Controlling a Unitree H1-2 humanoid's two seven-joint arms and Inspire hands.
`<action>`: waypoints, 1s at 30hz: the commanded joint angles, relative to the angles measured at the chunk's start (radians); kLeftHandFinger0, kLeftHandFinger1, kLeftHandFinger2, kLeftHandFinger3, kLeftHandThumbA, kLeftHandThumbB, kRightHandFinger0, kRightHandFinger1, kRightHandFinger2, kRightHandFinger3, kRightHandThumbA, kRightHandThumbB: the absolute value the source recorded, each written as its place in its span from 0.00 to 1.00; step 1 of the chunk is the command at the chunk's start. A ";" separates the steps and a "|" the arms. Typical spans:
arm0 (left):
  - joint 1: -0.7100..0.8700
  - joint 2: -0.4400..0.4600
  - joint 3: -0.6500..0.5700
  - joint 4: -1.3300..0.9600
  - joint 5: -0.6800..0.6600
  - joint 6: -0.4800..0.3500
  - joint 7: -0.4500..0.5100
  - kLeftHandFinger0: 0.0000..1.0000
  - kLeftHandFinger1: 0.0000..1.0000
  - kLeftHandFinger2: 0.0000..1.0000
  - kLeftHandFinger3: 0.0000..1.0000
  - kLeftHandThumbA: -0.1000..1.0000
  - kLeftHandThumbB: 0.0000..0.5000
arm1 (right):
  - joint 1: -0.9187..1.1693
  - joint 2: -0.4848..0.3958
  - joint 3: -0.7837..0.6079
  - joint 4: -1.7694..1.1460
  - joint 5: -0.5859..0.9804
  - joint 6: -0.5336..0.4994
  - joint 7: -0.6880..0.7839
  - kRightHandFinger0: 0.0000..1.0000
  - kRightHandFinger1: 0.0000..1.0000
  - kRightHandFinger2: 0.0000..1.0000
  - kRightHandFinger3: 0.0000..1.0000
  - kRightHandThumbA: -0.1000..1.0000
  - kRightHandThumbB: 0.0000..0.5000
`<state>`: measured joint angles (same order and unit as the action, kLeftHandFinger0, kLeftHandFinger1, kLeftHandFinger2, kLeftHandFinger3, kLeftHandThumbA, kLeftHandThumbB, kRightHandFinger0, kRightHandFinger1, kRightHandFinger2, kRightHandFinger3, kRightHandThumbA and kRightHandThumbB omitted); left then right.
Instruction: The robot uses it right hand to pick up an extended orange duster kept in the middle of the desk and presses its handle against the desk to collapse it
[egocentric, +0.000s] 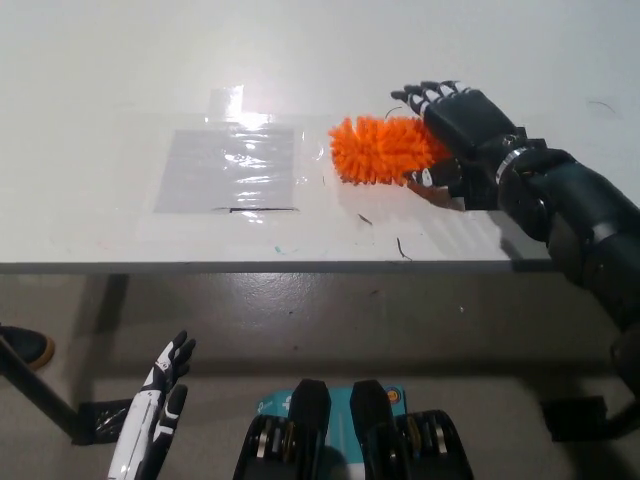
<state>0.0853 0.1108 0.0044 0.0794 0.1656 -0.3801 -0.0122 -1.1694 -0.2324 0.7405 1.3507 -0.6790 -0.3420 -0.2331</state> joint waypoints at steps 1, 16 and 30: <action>-0.006 0.002 0.004 -0.040 0.001 -0.034 0.018 1.00 1.00 1.00 1.00 1.00 0.02 | -0.206 -0.081 -0.131 -0.063 0.156 0.259 0.619 1.00 1.00 1.00 1.00 0.83 1.00; -0.029 0.009 0.000 -0.050 0.014 -0.003 0.010 1.00 1.00 1.00 1.00 1.00 0.04 | 0.043 -0.411 -0.665 -1.491 0.918 0.447 0.545 1.00 1.00 1.00 1.00 0.97 0.92; -0.051 0.027 -0.030 -0.101 -0.143 0.068 -0.096 1.00 1.00 1.00 1.00 1.00 0.27 | 0.840 -0.368 -0.699 -2.189 0.664 0.310 0.257 1.00 1.00 1.00 1.00 0.97 0.96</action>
<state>0.0670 0.1114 0.0039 0.0941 0.1635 -0.3633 -0.0182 -0.7220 -0.4216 0.3509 0.4087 -0.3920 -0.1462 0.0791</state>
